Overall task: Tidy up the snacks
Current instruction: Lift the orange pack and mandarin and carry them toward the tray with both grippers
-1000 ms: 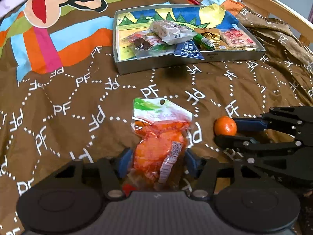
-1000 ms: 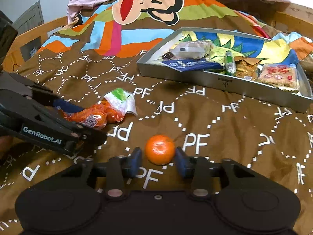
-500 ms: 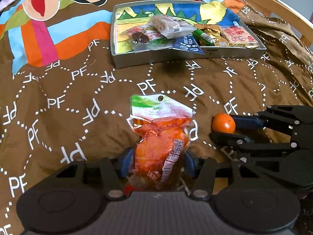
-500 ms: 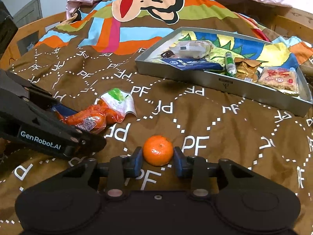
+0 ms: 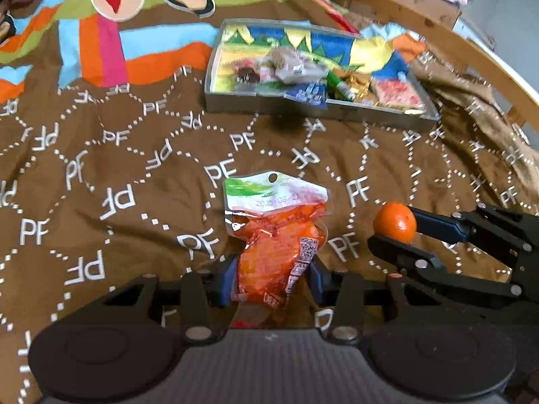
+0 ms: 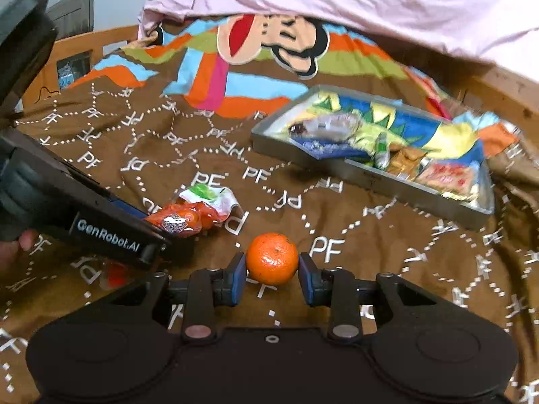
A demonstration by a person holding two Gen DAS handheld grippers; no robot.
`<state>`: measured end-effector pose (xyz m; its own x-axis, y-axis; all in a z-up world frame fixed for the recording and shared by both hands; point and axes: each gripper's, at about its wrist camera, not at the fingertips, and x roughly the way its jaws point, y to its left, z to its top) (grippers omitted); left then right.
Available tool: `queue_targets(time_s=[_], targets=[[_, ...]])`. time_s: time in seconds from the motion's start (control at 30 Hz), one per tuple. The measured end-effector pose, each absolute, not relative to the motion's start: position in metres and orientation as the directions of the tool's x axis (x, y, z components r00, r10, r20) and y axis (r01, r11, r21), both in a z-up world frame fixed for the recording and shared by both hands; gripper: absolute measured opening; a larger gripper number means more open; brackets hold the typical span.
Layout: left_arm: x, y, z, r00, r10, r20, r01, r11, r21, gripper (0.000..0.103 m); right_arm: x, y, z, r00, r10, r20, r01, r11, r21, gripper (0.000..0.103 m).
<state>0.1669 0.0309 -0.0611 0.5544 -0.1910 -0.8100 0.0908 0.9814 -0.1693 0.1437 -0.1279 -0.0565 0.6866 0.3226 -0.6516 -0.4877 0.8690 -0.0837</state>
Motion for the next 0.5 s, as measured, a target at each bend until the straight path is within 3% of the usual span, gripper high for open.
queue_targets(time_s=[0.5], targets=[[0.124, 0.036, 0.011, 0.744, -0.209, -0.635, 0.049, 0.964, -0.260, 0.047, 0.085, -0.154, 0.023, 0.841, 0.313, -0.442, -0.386, 0.919, -0.084, 0.035]])
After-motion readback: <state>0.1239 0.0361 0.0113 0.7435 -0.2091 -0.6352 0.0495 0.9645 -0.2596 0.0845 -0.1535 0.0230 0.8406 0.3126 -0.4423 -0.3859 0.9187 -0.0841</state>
